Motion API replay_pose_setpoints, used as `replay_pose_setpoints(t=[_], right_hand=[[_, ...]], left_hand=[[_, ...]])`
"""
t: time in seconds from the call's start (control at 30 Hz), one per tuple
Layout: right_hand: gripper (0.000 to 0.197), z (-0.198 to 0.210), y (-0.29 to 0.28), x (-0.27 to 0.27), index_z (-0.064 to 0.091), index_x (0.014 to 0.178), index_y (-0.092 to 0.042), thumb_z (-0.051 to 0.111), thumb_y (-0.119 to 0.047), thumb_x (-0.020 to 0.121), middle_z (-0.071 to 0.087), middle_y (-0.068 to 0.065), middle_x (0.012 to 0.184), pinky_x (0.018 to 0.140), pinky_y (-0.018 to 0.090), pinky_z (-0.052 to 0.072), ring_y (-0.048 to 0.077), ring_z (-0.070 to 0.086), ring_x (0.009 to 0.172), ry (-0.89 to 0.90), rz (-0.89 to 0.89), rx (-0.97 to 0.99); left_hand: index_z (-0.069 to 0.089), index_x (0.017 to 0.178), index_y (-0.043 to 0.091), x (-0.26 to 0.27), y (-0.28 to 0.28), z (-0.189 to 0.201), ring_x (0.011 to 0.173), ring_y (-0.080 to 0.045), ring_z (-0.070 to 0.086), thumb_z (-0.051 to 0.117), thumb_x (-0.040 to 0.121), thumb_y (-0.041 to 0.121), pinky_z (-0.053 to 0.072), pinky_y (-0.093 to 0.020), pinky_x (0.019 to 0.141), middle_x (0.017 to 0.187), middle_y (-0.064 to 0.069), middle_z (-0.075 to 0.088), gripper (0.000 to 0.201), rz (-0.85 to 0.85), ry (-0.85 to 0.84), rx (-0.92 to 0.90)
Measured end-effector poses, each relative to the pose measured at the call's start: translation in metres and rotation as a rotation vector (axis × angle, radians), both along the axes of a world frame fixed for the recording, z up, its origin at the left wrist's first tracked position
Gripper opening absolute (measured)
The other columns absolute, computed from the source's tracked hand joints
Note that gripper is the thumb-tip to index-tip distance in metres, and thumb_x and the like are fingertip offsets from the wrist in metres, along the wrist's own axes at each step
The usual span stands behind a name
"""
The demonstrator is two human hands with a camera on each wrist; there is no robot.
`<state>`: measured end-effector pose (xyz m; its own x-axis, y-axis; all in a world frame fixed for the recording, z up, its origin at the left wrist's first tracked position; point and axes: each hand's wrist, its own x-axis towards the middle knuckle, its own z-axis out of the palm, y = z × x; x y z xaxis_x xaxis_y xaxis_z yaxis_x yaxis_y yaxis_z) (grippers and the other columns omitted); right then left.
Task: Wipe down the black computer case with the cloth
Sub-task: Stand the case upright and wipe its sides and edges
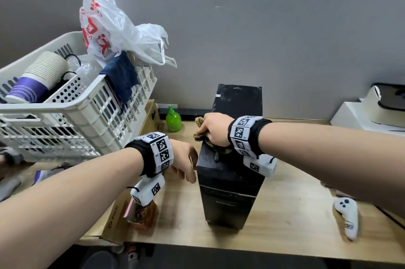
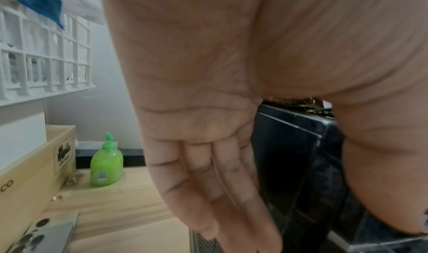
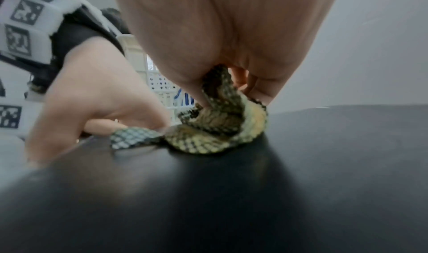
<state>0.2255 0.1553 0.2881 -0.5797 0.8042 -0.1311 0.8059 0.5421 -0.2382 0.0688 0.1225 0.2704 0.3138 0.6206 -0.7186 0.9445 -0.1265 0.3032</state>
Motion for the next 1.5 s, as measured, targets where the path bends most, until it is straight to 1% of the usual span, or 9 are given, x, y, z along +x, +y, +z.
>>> replay_pose_setpoints(t=[0.33,0.63,0.77,0.9,1.0,1.13,1.27,1.43,1.5], right_hand=[[0.035,-0.007,-0.096,0.016,0.060,0.125,-0.031,0.047,-0.024,0.094,0.048,0.002,0.106,0.085,0.034,0.047,0.025,0.056,0.097,0.123,0.001,0.020],[0.030,-0.038,-0.167,0.052,0.063,0.111,-0.024,0.056,-0.014,0.083,0.051,0.002,0.095,0.062,0.037,0.050,0.023,0.052,0.079,0.085,0.068,0.138],[0.035,-0.070,-0.186,0.073,0.061,0.115,-0.030,0.050,-0.015,0.086,0.049,-0.001,0.100,0.071,0.039,0.051,0.022,0.053,0.085,0.035,0.075,-0.058],[0.037,-0.101,-0.203,0.079,0.058,0.122,-0.031,0.044,-0.019,0.091,0.051,-0.003,0.107,0.084,0.033,0.049,0.020,0.056,0.093,0.054,0.005,-0.243],[0.031,-0.126,-0.198,0.062,0.064,0.111,-0.030,0.049,-0.015,0.088,0.061,-0.009,0.109,0.091,0.015,0.042,0.008,0.058,0.101,0.238,-0.147,-0.398],[0.021,-0.171,-0.184,0.032,0.062,0.097,-0.025,0.057,-0.008,0.084,0.066,-0.006,0.093,0.087,0.023,0.051,0.005,0.062,0.086,0.593,-0.352,-0.690],[0.020,-0.195,-0.180,0.000,0.058,0.103,-0.011,0.058,0.002,0.088,0.065,0.002,0.079,0.065,0.017,0.050,0.008,0.061,0.069,0.814,-0.506,-1.034],[0.024,-0.215,-0.181,-0.031,0.065,0.106,-0.001,0.060,-0.015,0.087,0.065,0.020,0.094,0.077,0.035,0.048,0.023,0.062,0.077,0.969,-0.650,-1.356],[0.022,-0.218,-0.181,-0.036,0.072,0.100,-0.017,0.062,-0.032,0.087,0.070,0.011,0.094,0.081,0.034,0.047,0.021,0.063,0.082,0.961,-0.701,-1.563]], left_hand=[[0.065,0.070,0.023,-0.001,-0.015,-0.018,0.052,-0.007,0.060,0.085,0.072,0.034,0.050,-0.023,0.056,0.055,0.010,0.066,0.023,0.036,-0.161,0.013],[0.069,0.089,0.025,0.005,-0.026,-0.059,0.075,-0.031,0.071,0.076,0.054,0.059,0.058,-0.044,0.074,0.080,-0.008,0.074,0.049,0.089,-0.230,-0.039],[0.063,0.112,0.031,0.000,-0.031,-0.078,0.077,-0.025,0.074,0.064,0.049,0.085,0.058,-0.035,0.082,0.083,-0.005,0.076,0.084,0.048,0.109,-0.060],[0.065,0.094,0.020,-0.007,-0.051,-0.097,0.084,-0.020,0.073,0.066,0.058,0.072,0.057,-0.037,0.085,0.086,0.002,0.076,0.063,0.005,0.256,-0.070],[0.063,0.110,0.020,-0.013,-0.076,-0.116,0.076,-0.014,0.070,0.074,0.068,0.047,0.058,-0.031,0.080,0.087,0.003,0.075,0.052,0.113,0.074,-0.140],[0.048,0.136,0.019,-0.027,-0.110,-0.148,0.082,-0.012,0.065,0.081,0.065,0.021,0.057,-0.033,0.080,0.117,0.005,0.066,0.079,0.297,-0.347,-0.298],[0.053,0.123,0.017,-0.047,-0.135,-0.168,0.076,-0.016,0.063,0.084,0.068,0.017,0.053,-0.035,0.075,0.092,0.001,0.065,0.063,0.561,-0.514,-0.396],[0.062,0.082,0.021,-0.064,-0.152,-0.178,0.062,-0.014,0.068,0.073,0.086,0.017,0.057,-0.030,0.066,0.075,0.000,0.070,0.012,0.815,-0.594,-0.368],[0.065,0.094,0.012,-0.069,-0.155,-0.183,0.061,-0.018,0.069,0.066,0.093,0.020,0.060,-0.031,0.060,0.080,-0.005,0.071,0.008,0.918,-0.554,-0.310]])
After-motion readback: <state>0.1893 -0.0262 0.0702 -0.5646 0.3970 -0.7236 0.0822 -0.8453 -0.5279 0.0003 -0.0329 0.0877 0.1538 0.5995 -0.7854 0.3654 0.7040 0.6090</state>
